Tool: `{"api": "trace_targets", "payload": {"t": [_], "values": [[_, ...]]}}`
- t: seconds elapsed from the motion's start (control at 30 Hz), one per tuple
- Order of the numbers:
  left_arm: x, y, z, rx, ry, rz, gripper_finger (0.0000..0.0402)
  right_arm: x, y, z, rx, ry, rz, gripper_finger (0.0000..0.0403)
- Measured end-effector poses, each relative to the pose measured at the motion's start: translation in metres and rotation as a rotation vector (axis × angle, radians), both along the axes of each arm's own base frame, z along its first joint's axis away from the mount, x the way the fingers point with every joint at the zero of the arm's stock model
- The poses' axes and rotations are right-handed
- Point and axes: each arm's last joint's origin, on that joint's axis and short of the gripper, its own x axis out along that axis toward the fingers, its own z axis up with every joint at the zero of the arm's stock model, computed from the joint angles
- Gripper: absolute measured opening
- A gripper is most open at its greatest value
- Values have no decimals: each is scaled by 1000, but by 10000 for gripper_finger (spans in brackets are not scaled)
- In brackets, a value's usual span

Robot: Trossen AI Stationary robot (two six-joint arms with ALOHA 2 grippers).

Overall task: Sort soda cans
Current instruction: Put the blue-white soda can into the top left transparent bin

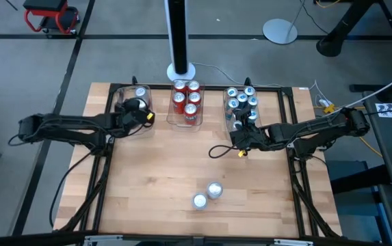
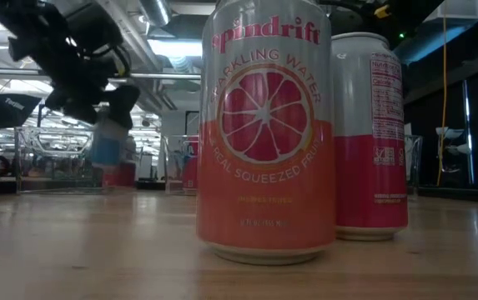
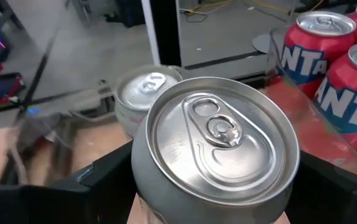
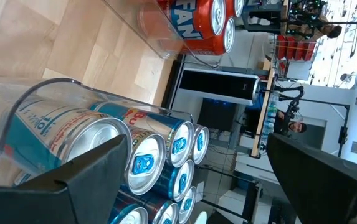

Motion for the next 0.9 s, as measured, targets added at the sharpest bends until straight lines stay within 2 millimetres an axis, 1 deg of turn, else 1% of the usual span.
{"api": "trace_targets", "payload": {"t": [0.23,0.5,0.6,0.9], "values": [[-6,4,-22,-24,-69,10,308,0,0,0,0,-1,0,380],[-10,2,-38,-17,-143,16,308,0,0,0,0,-1,0,380],[-11,2,-40,-21,-153,24,308,0,0,0,0,-1,0,380],[-10,3,-38,-8,-179,28,308,0,0,0,0,-2,0,380]]}}
